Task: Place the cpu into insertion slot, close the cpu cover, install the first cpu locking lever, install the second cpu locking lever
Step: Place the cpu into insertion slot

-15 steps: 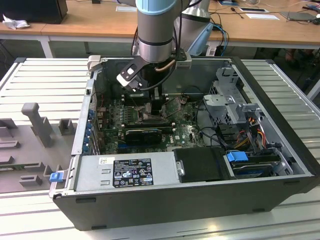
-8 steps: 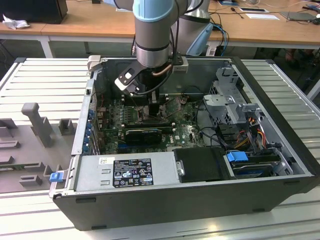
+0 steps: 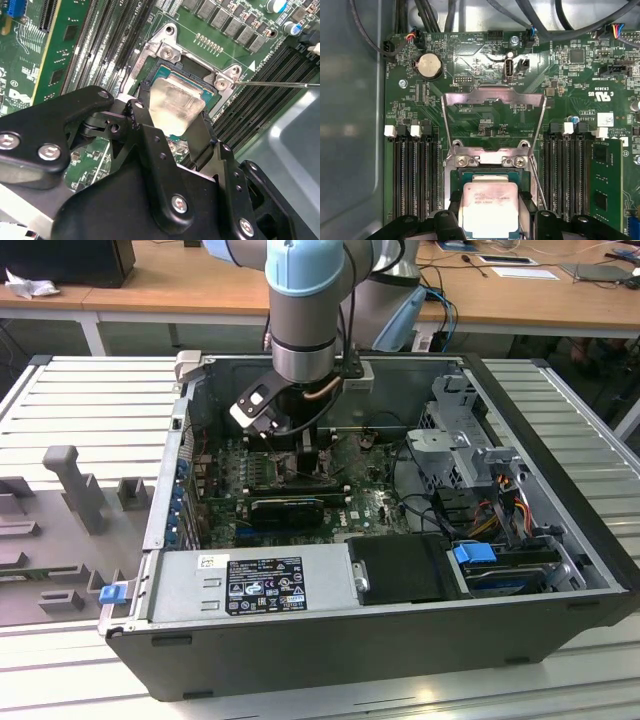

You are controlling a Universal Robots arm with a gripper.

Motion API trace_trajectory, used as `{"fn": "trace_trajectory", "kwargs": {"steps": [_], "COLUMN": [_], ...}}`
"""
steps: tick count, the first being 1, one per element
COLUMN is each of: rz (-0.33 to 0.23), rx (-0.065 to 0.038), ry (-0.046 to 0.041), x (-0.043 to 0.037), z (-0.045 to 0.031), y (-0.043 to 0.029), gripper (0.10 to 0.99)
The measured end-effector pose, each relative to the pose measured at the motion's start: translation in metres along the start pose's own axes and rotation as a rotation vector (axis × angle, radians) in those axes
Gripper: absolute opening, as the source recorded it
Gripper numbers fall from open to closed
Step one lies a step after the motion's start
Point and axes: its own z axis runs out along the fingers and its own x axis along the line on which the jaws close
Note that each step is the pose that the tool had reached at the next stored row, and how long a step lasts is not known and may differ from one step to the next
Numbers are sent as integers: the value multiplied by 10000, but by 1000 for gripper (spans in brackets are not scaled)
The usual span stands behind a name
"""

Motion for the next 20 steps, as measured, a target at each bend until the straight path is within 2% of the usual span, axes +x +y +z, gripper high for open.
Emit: {"fn": "trace_trajectory", "kwargs": {"steps": [13, 14, 17, 19, 20], "rz": [1, 2, 4, 3, 3], "rx": [-2, 0, -1, 0, -1], "ry": [2, 1, 2, 0, 0], "x": [0, 0, 4, 4, 5], "z": [4, -2, -80, -96, -108], "y": [0, 0, 3, 4, 5], "gripper": [541, 608, 608, 592, 525]}}
